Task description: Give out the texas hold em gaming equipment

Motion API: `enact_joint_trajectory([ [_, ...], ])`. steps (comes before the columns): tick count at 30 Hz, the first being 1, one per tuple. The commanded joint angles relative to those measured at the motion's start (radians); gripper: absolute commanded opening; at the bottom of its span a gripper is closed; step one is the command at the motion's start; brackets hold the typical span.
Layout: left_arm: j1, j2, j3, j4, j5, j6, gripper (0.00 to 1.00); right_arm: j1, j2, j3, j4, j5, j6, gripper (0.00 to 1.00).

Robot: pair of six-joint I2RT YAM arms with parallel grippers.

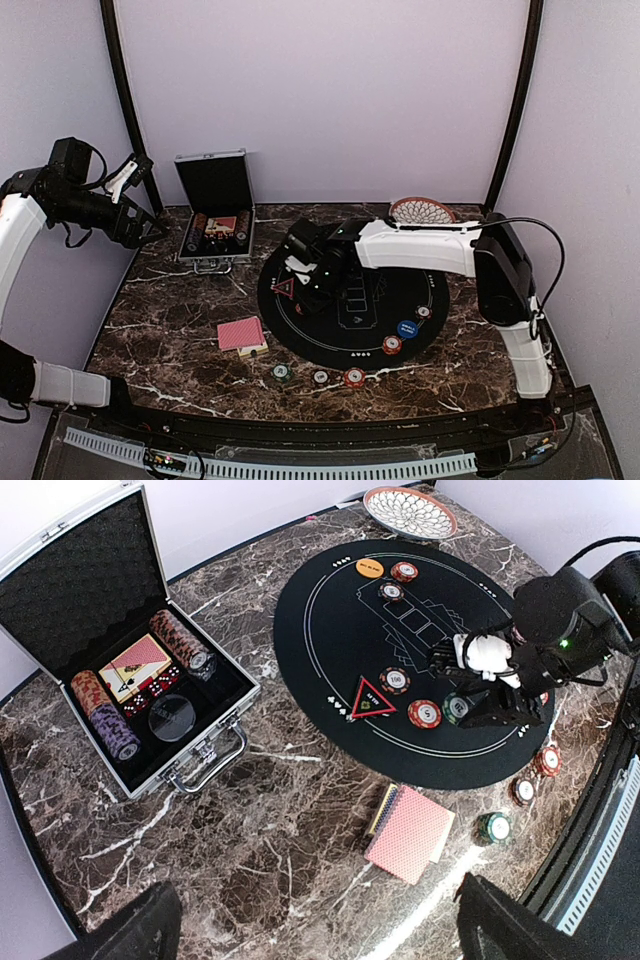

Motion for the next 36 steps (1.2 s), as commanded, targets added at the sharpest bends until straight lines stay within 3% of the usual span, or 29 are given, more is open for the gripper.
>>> enact_joint_trajectory([
  [1,-0.003,-0.021,0.018,-0.025,0.022,0.010,0.99,0.046,0.053,-0.005,0.037,-0.036,0.021,0.35],
  [10,-0.002,-0.023,0.016,-0.027,0.020,0.010,0.99,0.062,0.107,0.030,0.061,-0.057,0.049,0.35],
  [25,-0.002,-0.029,0.017,-0.029,0.015,0.010,0.99,0.060,0.252,0.239,0.024,-0.021,0.049,0.35],
  [36,-0.003,-0.027,0.017,-0.028,0.019,0.010,0.99,0.060,0.163,0.120,0.038,0.006,0.043,0.37],
])
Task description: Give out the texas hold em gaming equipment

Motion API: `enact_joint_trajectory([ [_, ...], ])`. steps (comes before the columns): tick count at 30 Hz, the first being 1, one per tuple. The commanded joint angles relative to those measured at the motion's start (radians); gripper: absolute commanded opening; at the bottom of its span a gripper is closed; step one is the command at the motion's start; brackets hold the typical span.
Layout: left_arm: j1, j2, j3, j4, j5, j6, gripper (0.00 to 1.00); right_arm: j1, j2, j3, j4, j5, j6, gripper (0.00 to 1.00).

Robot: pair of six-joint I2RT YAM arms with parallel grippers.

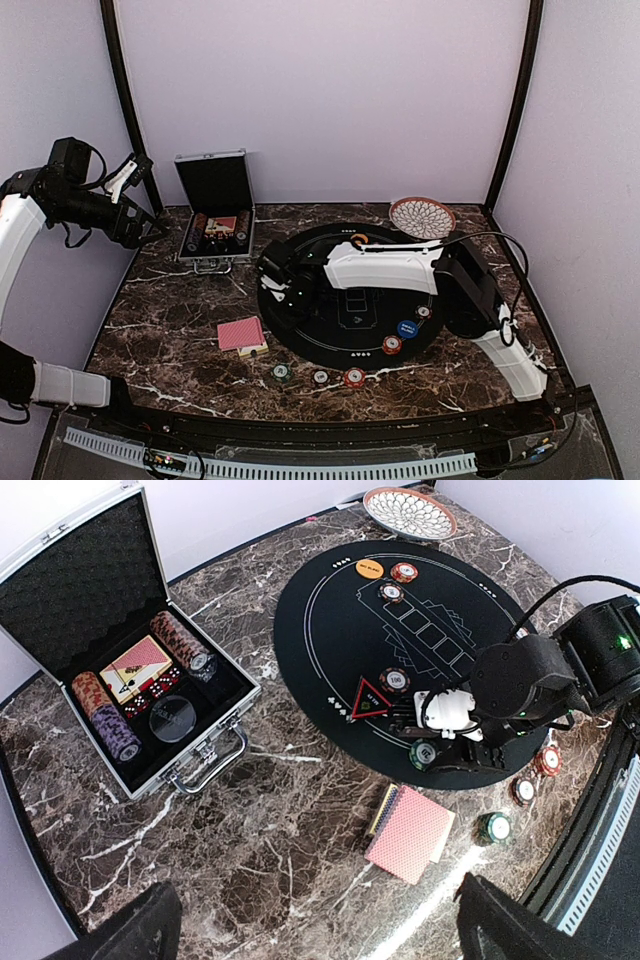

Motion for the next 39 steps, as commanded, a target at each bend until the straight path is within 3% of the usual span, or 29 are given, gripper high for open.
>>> enact_joint_trajectory([
  [1,-0.002,-0.023,0.016,-0.027,0.021,0.008,0.99,-0.004,-0.058,-0.064,-0.012,0.024,0.003,0.38],
  [8,-0.003,-0.024,0.017,-0.028,0.022,0.006,0.99,-0.001,-0.059,-0.066,-0.018,0.014,-0.002,0.48],
  [13,-0.002,-0.028,0.014,-0.030,0.018,0.007,0.99,0.008,-0.072,-0.050,-0.034,0.032,-0.003,0.60],
  [23,-0.002,-0.026,0.016,-0.031,0.017,0.009,0.99,0.053,-0.243,-0.157,-0.025,0.031,0.000,0.61],
  [27,-0.002,-0.026,0.015,-0.033,0.018,0.013,0.99,0.111,-0.305,-0.227,-0.015,-0.018,-0.026,0.68],
  [34,-0.003,-0.022,0.005,-0.033,0.024,0.014,0.99,0.207,-0.285,-0.250,-0.028,-0.058,-0.073,0.79],
  [39,-0.001,-0.022,0.015,-0.036,0.024,0.011,0.99,0.238,-0.227,-0.209,-0.053,-0.047,-0.103,0.81],
])
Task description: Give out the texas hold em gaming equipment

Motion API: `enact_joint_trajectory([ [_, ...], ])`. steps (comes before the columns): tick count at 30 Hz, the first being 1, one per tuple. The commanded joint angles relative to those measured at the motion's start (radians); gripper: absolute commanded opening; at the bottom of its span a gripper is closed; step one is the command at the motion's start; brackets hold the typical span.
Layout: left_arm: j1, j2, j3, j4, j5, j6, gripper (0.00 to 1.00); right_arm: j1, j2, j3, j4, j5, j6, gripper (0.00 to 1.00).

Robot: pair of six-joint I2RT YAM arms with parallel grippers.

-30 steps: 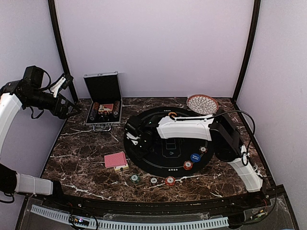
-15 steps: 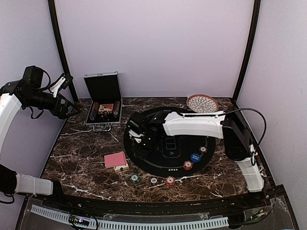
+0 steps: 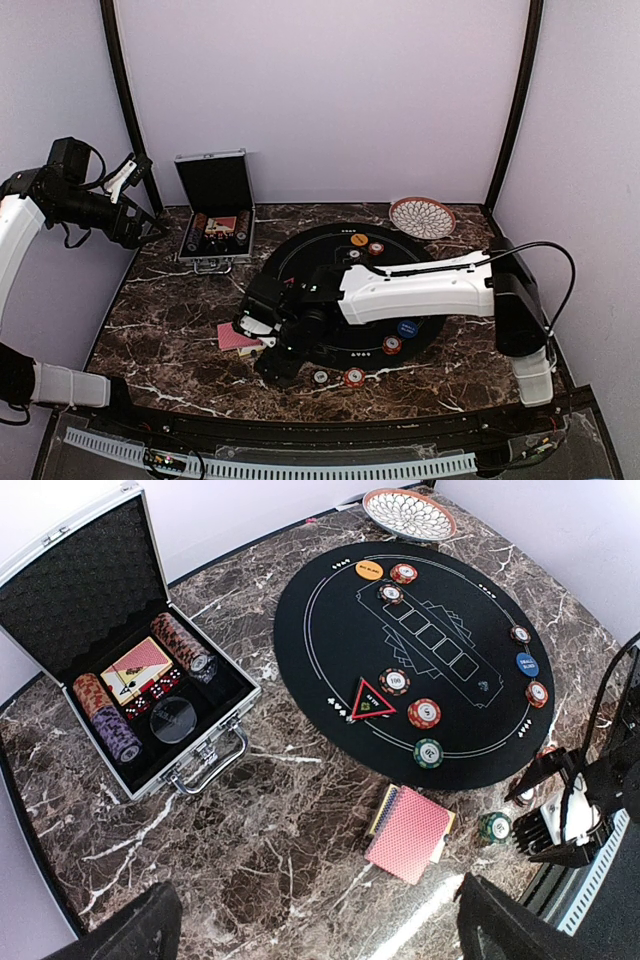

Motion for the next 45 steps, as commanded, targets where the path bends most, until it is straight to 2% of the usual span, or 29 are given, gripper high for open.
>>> enact_joint_trajectory([
  [1,-0.002,-0.017,0.015,-0.037,0.024,0.010,0.99,0.012,0.057,0.035,-0.022,0.004,-0.037,0.81],
  [13,-0.002,-0.016,0.016,-0.039,0.025,0.015,0.99,0.012,0.109,0.055,-0.022,0.008,-0.044,0.76],
  [45,-0.002,-0.020,0.019,-0.040,0.019,0.014,0.99,0.012,0.108,0.060,-0.018,0.036,-0.039,0.40],
])
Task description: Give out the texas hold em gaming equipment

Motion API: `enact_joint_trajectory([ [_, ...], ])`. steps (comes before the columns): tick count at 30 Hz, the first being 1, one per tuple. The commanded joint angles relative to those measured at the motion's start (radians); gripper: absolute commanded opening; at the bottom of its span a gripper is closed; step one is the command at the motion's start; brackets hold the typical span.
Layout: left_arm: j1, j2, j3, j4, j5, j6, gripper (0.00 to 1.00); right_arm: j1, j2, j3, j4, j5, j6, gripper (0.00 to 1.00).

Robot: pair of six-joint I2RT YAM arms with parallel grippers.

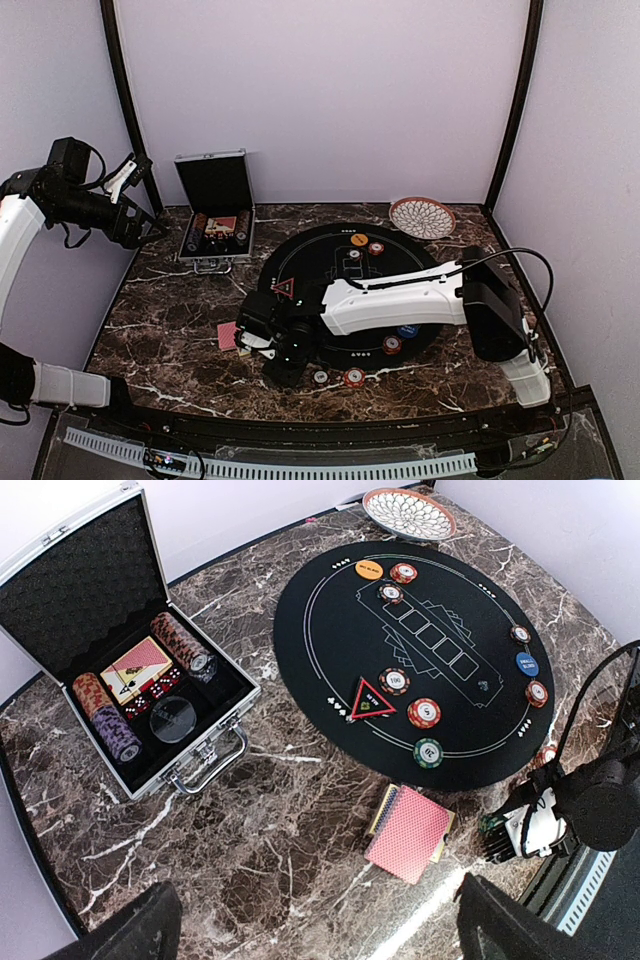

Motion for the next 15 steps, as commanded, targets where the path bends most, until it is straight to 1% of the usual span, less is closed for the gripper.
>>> enact_joint_trajectory([
  [1,-0.002,-0.020,0.020,-0.039,0.019,0.013,0.99,-0.001,-0.006,0.029,0.001,0.028,0.004,0.39],
  [6,-0.002,-0.019,0.020,-0.038,0.023,0.012,0.99,-0.001,-0.023,0.035,-0.004,0.051,0.003,0.36],
  [15,-0.003,-0.019,0.022,-0.040,0.021,0.012,0.99,-0.011,-0.062,0.063,-0.031,0.081,0.008,0.35],
])
